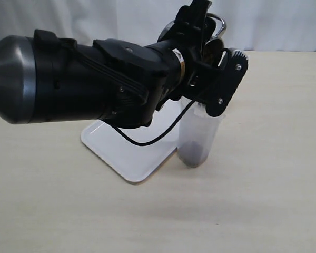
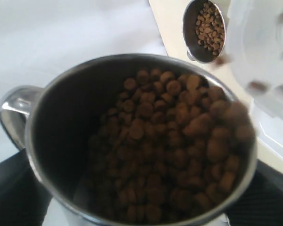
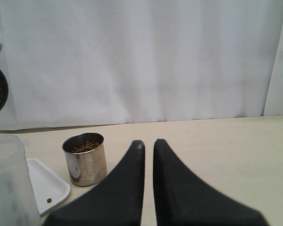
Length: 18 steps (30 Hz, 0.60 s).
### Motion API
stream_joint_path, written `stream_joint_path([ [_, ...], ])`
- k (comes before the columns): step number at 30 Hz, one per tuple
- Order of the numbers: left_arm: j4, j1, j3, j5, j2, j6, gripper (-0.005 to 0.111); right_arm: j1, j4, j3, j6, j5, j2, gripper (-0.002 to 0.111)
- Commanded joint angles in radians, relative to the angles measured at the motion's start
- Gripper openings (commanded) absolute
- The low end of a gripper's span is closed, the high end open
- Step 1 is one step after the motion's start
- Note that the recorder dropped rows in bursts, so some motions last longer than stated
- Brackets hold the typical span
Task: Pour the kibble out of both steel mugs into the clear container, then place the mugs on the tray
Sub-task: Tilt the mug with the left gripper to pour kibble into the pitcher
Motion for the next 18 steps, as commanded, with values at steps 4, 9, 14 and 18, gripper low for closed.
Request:
stream_joint_path([
  [4, 0.042, -0.001, -0.012, 0.006, -0.007, 0.003, 0.0, -0.006, 0.005, 0.004, -0.003, 0.001, -0.004, 0.005],
  [9, 0.045, -0.001, -0.012, 0.006, -0.007, 0.003, 0.0, -0.006, 0.005, 0.004, -0.003, 0.001, -0.004, 0.005],
  [14, 0.056, -0.001, -0.012, 0.006, -0.007, 0.005, 0.0, -0.006, 0.005, 0.004, -0.003, 0.001, -0.004, 0.005],
  [18, 0.069, -0.001, -0.012, 0.006, -0.007, 0.009, 0.0, -0.006, 0.005, 0.004, -0.003, 0.001, -0.004, 0.005],
])
